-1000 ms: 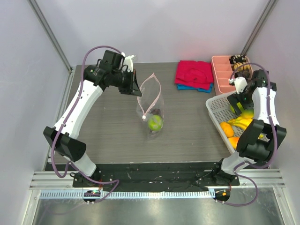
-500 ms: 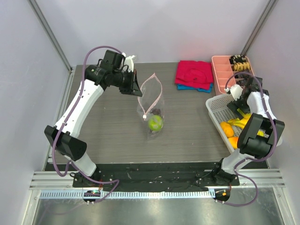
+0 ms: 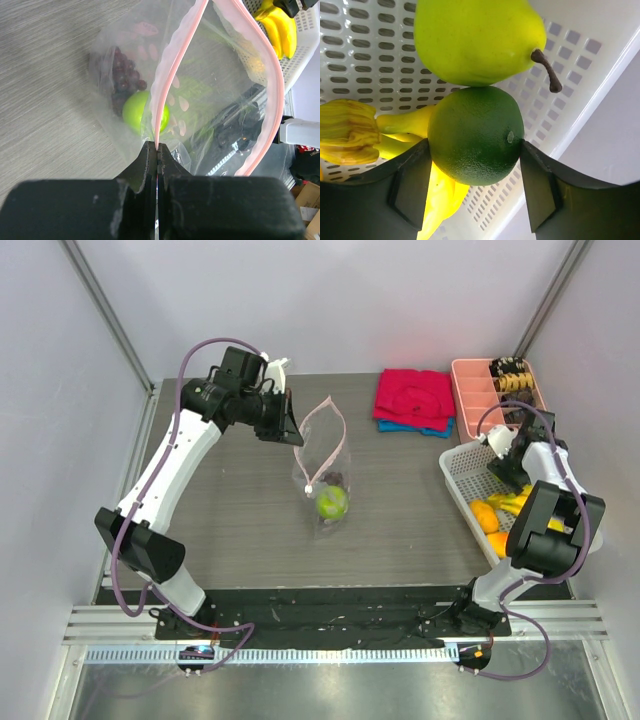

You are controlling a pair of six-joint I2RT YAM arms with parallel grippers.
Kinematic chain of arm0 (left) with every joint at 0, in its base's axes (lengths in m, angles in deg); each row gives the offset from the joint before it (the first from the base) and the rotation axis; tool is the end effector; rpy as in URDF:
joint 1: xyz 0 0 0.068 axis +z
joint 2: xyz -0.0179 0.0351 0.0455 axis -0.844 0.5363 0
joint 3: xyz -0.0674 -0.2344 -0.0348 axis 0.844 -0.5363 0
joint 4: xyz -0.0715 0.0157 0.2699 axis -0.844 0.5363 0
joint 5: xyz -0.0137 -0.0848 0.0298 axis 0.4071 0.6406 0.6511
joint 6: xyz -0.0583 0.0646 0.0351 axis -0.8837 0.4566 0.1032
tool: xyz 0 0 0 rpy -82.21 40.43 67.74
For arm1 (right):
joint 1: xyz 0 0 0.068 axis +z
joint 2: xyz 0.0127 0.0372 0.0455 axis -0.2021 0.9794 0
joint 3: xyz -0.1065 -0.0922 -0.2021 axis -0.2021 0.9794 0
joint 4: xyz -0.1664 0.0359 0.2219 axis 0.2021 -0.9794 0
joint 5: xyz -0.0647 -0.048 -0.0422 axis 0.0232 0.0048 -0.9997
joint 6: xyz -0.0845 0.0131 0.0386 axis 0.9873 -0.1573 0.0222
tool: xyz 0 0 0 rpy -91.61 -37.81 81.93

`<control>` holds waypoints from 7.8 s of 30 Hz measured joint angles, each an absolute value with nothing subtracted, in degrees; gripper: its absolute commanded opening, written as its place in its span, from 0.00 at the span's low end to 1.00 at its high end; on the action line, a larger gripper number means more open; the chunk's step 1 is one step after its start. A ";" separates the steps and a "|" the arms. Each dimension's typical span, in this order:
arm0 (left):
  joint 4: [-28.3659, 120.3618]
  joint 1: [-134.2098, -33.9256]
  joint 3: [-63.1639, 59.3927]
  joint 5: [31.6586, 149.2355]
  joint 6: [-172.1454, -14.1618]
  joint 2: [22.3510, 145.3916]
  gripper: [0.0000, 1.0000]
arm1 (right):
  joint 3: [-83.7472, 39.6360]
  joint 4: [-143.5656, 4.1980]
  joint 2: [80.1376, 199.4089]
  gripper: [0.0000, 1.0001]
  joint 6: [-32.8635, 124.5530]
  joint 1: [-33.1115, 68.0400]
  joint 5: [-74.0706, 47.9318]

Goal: Place the food in the zip-top bag and seal the zipper
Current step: Pick up the fake fruit from the bin, then place the fake fruit in the zipper food storage bag, then pick up the fake fruit from the bin, then place the fake fruit in the zipper food storage bag, then pick up the fake fruit from the bin.

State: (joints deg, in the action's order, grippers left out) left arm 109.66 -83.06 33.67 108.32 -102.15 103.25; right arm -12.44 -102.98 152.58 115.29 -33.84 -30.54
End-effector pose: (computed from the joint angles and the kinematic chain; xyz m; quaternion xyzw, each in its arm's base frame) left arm 0.3298 -0.1986 0.3544 0.1190 0.9070 -0.3294 0.2340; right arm 0.3392 -0.1540 0.1403 -0.3144 0.9139 -0.2253 0.1234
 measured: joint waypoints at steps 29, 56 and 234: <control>109.68 -83.06 34.34 108.34 -102.13 104.43 0.00 | -70.19 -125.03 152.01 0.35 63.21 17.33 13.03; 114.21 -83.06 40.18 105.10 -97.76 104.49 0.00 | -58.89 -124.75 148.34 0.99 64.78 1.20 4.02; 114.67 -82.71 39.94 108.82 -96.27 106.24 0.00 | -30.58 -118.89 151.46 0.01 127.16 -30.30 -24.63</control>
